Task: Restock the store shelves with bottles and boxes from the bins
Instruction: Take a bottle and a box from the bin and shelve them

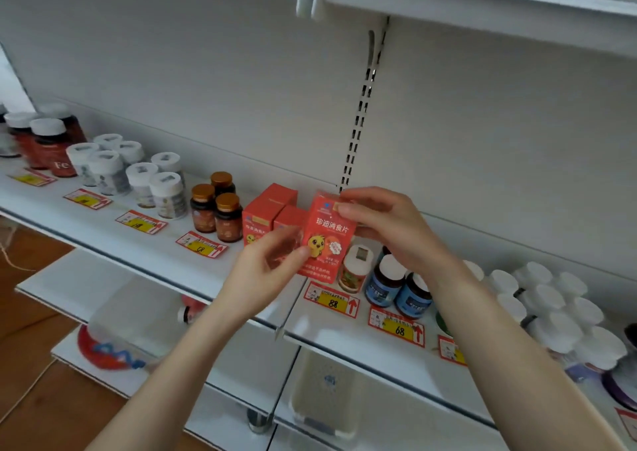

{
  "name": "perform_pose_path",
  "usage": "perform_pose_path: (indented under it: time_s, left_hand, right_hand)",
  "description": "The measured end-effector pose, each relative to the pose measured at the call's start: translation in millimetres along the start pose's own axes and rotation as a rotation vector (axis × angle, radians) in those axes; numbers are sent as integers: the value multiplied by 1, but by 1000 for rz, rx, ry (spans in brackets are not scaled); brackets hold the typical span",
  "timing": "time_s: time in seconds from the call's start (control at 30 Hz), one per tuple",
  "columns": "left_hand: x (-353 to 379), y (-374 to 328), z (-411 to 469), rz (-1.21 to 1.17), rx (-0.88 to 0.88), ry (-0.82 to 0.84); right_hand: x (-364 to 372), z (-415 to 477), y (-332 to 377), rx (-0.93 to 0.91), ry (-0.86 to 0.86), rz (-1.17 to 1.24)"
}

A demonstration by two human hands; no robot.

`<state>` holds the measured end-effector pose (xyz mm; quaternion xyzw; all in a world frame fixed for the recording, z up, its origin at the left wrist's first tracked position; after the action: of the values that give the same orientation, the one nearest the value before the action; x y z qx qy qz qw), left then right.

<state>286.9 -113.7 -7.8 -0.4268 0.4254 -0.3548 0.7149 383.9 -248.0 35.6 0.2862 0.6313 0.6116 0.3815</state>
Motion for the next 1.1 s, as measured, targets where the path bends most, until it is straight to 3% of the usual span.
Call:
perform_pose_path:
  time_s: [0.13, 0.3, 0.4, 0.63, 0.87, 1.1]
  left_hand:
    - [-32, 25, -14, 502, 131, -221]
    - [-36, 69, -21, 812, 214, -164]
    - [-36, 78, -22, 898, 304, -85]
    - [-35, 124, -19, 873, 329, 158]
    - [-37, 126, -16, 843, 361, 173]
    - [-38, 123, -19, 869, 387, 133]
  right_hand:
    - [-3, 19, 14, -113, -172, 67]
    - [9, 49, 21, -256, -274, 2]
    - [11, 70, 13, -234, -325, -30]
    - [11, 113, -34, 59, -299, -190]
    - [32, 116, -75, 293, -166, -298]
    - [36, 117, -81, 354, -212, -378]
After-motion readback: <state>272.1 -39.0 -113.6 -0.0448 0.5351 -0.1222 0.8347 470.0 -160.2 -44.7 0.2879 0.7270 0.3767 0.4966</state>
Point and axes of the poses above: each hand's wrist, its own z-axis towards the middle knuckle, its own x-axis out of the palm, y = z × x, the point moved 9 cm from there along z, towards the middle knuckle, and after that the axes turned 4 degrees about z, right-handed, at the moved point
